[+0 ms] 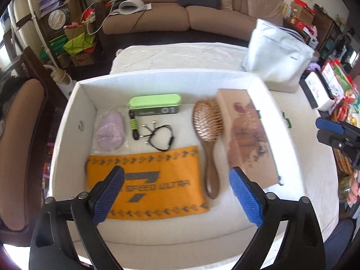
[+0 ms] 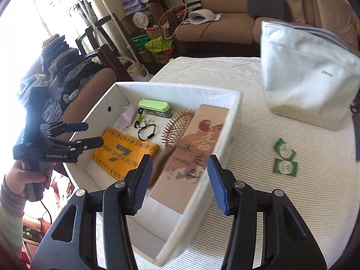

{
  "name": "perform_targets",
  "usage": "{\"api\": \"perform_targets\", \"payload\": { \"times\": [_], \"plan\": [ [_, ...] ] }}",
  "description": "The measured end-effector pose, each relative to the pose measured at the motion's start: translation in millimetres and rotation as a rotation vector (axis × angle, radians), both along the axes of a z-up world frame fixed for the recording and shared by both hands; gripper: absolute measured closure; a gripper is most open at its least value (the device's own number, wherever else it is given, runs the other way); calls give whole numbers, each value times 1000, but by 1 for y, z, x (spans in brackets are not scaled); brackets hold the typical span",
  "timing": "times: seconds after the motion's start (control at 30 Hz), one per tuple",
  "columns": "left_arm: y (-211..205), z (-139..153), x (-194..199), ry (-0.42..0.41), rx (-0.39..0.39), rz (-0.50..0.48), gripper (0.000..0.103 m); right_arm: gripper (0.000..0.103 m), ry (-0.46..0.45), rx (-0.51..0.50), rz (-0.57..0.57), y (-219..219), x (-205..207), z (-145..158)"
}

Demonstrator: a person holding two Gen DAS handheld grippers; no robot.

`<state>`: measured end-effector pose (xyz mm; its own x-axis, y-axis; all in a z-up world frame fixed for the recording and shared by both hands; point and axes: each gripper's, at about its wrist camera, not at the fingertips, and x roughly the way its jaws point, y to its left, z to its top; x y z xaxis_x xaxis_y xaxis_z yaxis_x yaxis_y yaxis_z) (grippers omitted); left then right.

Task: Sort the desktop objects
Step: 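Move both grippers out of the box toward the green packets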

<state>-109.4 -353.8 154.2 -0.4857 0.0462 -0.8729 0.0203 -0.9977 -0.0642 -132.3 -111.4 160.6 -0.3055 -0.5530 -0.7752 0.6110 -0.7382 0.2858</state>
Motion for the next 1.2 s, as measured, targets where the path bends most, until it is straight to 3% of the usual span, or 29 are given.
{"api": "perform_targets", "payload": {
  "times": [0.1, 0.17, 0.2, 0.53, 0.8, 0.97, 1.2],
  "plan": [
    [33, 4, 5, 17, -6, -15, 0, 29, -14, 2, -49, 37, -3, 3],
    [54, 8, 5, 22, 4, -21, 0, 4, -7, 22, -88, 59, -5, 3],
    [65, 10, 7, 24, 9, -22, 0, 0, 6, 39, -109, 69, -5, 4],
    [162, 29, 25, 69, 39, -46, 0, 0, 84, 95, -209, 149, 12, 17],
    [229, 16, 18, 52, 71, -75, 0, 0, 86, 74, -227, 187, 14, 10],
    [248, 6, -5, 49, 105, -55, 0, 0, 71, 66, -227, 201, 2, -11],
    [264, -14, -74, 5, 228, -34, 0, 0, 82, 7, -232, 213, -23, -62]
  ]
}}
